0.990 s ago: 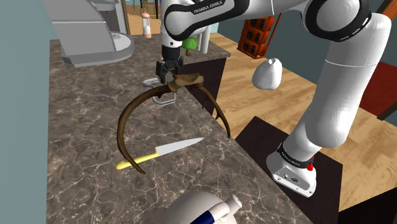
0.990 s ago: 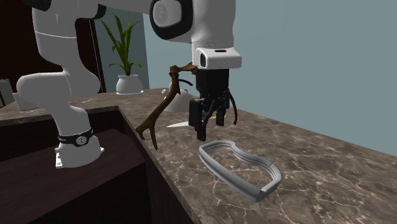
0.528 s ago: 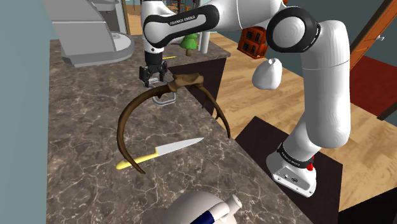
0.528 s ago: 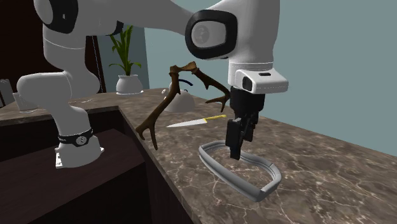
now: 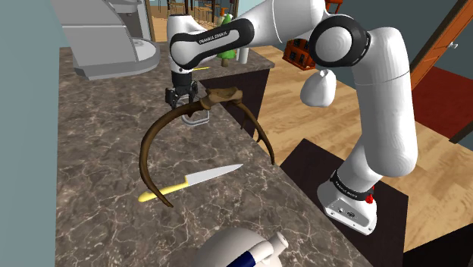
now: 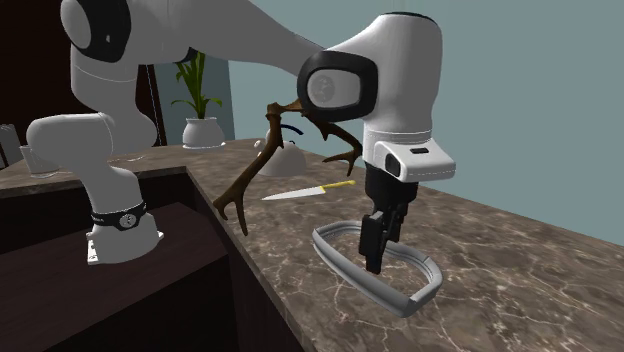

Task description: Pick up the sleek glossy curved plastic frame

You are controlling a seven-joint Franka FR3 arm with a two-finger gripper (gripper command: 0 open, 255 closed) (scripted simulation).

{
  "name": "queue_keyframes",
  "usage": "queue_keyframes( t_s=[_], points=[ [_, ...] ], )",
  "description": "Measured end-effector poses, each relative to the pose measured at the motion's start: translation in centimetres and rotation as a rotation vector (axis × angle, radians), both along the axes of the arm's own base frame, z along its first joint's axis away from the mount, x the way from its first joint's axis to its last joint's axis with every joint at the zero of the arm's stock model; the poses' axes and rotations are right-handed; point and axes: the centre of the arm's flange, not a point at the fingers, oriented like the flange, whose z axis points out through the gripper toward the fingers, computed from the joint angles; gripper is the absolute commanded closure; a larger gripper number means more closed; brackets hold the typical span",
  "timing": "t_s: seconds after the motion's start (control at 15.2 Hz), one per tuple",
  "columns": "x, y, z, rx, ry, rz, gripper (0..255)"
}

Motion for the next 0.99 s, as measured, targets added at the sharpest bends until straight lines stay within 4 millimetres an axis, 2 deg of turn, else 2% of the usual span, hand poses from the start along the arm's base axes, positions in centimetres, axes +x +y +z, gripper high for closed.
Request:
queue_keyframes(
  t_s=[0.07, 0.73, 0.99],
  points=[
    [0.0, 0.0, -0.2, 0.000, 0.000, 0.000, 255],
    [0.0, -0.1, -0.4, 0.000, -0.003, 0.000, 255],
    [0.0, -0.1, 1.0, 0.000, -0.001, 0.000, 255]
  ],
)
